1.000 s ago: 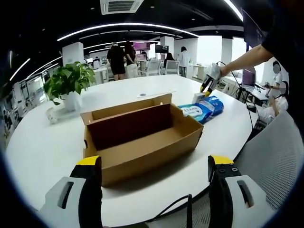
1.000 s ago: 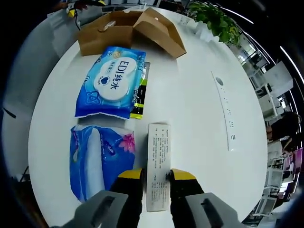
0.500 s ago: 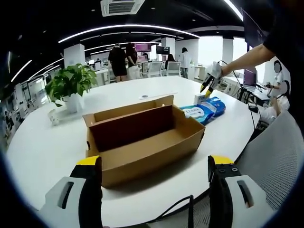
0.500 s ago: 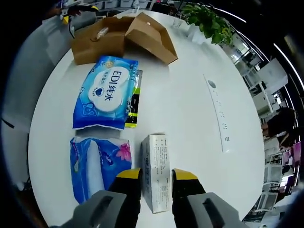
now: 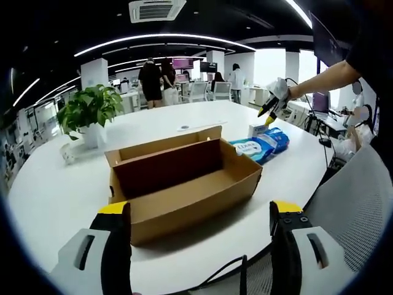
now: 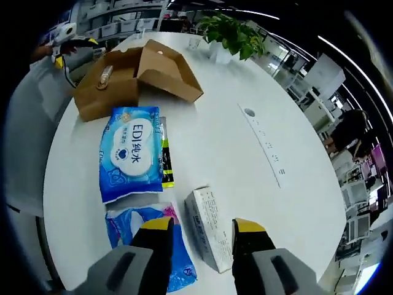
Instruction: Operate the shoe box by opening the lid, removing the specified soft item, and placing it in the target area until the item is outside and the box remains undamaged.
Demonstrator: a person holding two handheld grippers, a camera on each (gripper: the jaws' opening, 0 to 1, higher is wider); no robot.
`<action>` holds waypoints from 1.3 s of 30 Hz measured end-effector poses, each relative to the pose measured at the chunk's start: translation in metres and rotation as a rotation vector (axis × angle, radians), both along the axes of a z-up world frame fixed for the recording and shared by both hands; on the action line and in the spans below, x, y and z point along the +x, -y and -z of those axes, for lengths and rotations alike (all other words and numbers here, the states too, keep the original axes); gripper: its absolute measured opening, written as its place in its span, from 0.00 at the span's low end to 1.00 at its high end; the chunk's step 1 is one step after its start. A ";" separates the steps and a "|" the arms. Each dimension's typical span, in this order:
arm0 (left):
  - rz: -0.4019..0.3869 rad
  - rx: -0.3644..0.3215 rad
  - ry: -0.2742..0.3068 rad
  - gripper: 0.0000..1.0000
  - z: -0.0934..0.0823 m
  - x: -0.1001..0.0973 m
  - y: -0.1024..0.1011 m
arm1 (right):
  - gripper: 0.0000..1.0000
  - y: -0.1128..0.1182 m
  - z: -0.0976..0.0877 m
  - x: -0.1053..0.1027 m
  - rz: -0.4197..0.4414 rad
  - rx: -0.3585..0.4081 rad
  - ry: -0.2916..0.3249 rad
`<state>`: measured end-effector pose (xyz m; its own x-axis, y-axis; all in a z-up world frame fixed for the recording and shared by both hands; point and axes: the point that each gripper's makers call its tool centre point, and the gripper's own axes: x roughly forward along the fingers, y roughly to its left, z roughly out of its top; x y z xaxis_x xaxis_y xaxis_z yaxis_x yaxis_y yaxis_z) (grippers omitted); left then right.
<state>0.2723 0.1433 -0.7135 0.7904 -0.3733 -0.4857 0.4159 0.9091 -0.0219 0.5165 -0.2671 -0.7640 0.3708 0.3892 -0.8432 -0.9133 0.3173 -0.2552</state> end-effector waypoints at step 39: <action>0.066 -0.016 -0.021 0.98 -0.018 0.027 -0.009 | 0.92 -0.029 -0.058 -0.108 0.388 0.380 0.104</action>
<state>0.2991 0.1527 -0.6954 0.7535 -0.4319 -0.4957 0.4742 0.8793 -0.0454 0.4087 -0.2381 -0.7064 0.6212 0.4772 -0.6216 -0.6873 0.7128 -0.1397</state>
